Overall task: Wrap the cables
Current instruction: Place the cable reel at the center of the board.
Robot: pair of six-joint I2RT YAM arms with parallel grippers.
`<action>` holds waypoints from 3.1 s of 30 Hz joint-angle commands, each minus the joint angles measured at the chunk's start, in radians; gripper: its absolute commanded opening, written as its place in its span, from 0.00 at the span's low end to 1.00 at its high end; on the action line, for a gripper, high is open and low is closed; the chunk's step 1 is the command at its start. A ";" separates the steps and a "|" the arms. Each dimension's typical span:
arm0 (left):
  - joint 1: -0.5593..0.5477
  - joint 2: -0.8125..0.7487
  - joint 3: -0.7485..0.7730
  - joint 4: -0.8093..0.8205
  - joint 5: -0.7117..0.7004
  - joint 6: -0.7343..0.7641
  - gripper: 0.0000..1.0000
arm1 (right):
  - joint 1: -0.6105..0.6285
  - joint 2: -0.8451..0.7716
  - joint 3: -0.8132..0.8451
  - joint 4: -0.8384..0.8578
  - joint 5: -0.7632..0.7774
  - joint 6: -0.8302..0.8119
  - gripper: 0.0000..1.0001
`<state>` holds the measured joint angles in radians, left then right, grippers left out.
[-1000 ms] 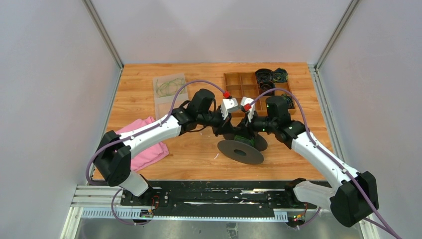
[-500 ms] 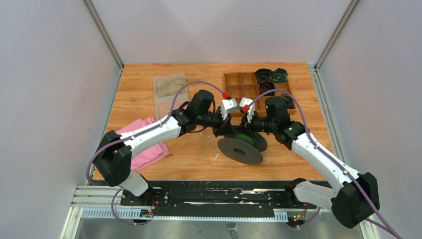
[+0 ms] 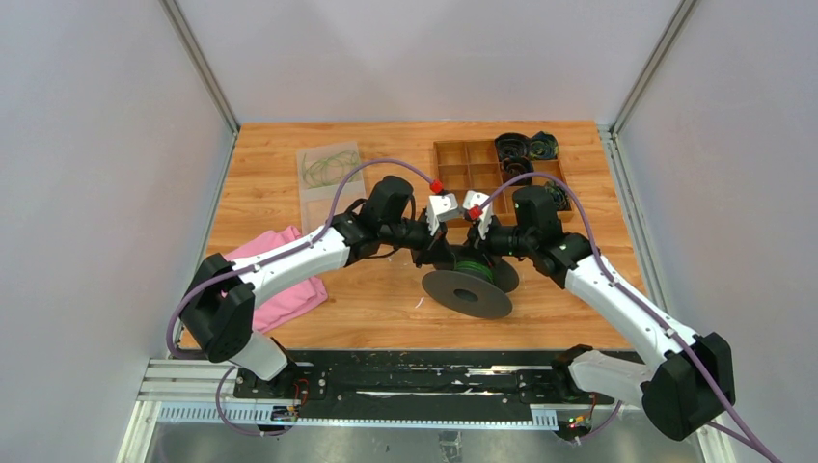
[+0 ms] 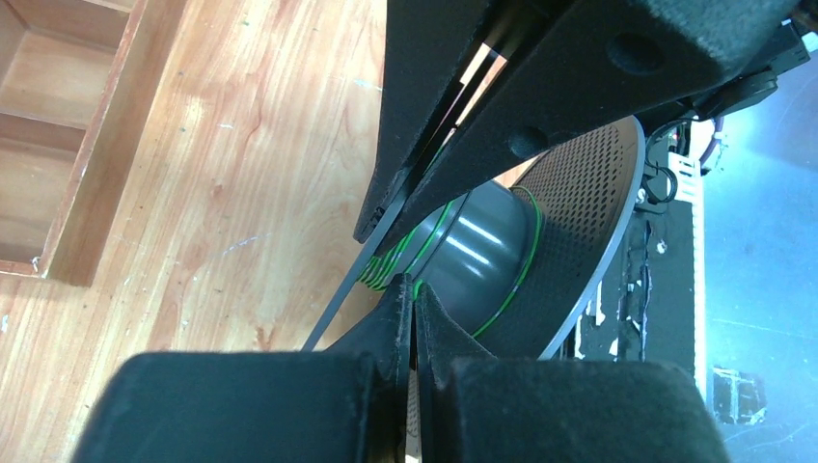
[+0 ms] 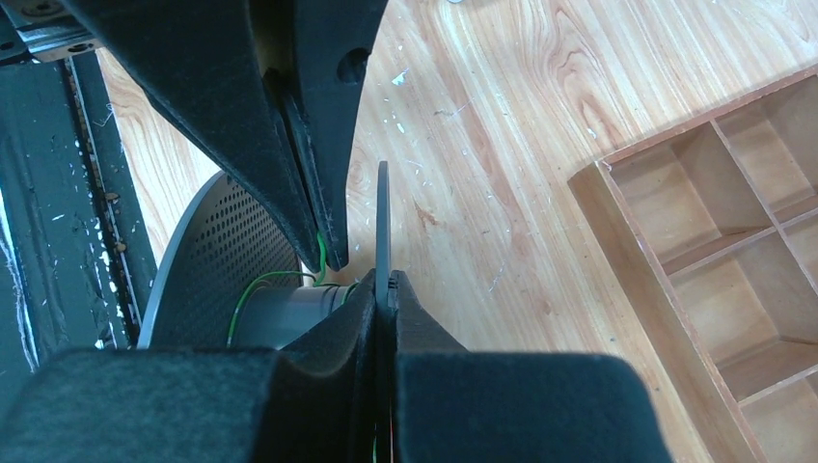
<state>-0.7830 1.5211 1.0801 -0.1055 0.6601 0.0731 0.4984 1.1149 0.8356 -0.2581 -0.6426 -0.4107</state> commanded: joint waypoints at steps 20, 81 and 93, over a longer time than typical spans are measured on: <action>-0.018 -0.016 -0.025 0.063 -0.018 -0.018 0.00 | 0.044 -0.003 0.086 -0.197 0.036 -0.118 0.41; -0.035 -0.006 -0.109 0.226 0.079 -0.088 0.00 | 0.057 -0.056 -0.009 -0.125 0.123 -0.184 0.01; -0.003 -0.062 -0.135 0.278 0.110 -0.061 0.21 | 0.055 -0.058 0.037 -0.202 0.118 -0.234 0.01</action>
<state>-0.8005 1.5021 0.9497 0.1646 0.7238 0.0044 0.5438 1.0504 0.8497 -0.3992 -0.5484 -0.6060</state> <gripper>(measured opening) 0.175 0.034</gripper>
